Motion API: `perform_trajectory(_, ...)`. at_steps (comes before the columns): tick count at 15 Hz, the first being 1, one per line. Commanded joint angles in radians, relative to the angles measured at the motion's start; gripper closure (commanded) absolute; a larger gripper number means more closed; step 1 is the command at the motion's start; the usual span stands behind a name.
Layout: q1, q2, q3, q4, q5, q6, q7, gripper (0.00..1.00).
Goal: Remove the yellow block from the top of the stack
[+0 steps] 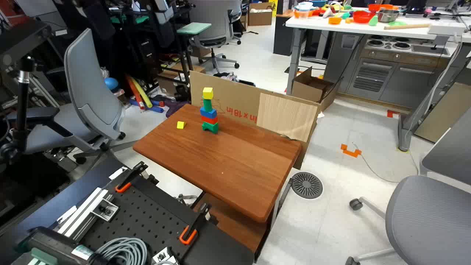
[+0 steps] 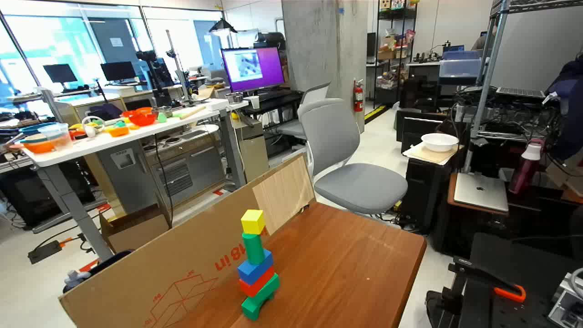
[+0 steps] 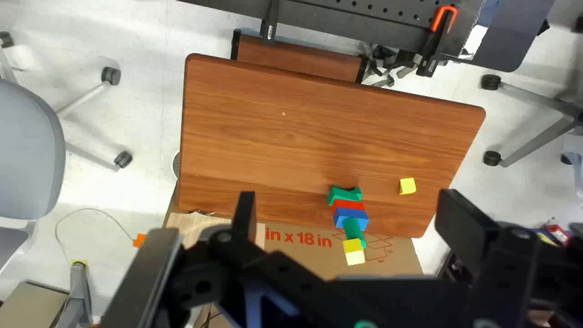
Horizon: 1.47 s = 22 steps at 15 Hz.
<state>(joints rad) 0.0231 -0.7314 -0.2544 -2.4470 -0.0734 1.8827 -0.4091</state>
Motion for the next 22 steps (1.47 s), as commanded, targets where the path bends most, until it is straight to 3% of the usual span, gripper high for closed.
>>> perform_trajectory(1, -0.014, 0.003, 0.011, 0.001, 0.009, -0.001, -0.008, 0.0)
perform_trajectory(14, -0.014, 0.003, 0.011, 0.001, 0.009, -0.001, -0.008, 0.0)
perform_trajectory(22, 0.015, 0.153, 0.049, 0.097, 0.038, 0.037, 0.024, 0.0)
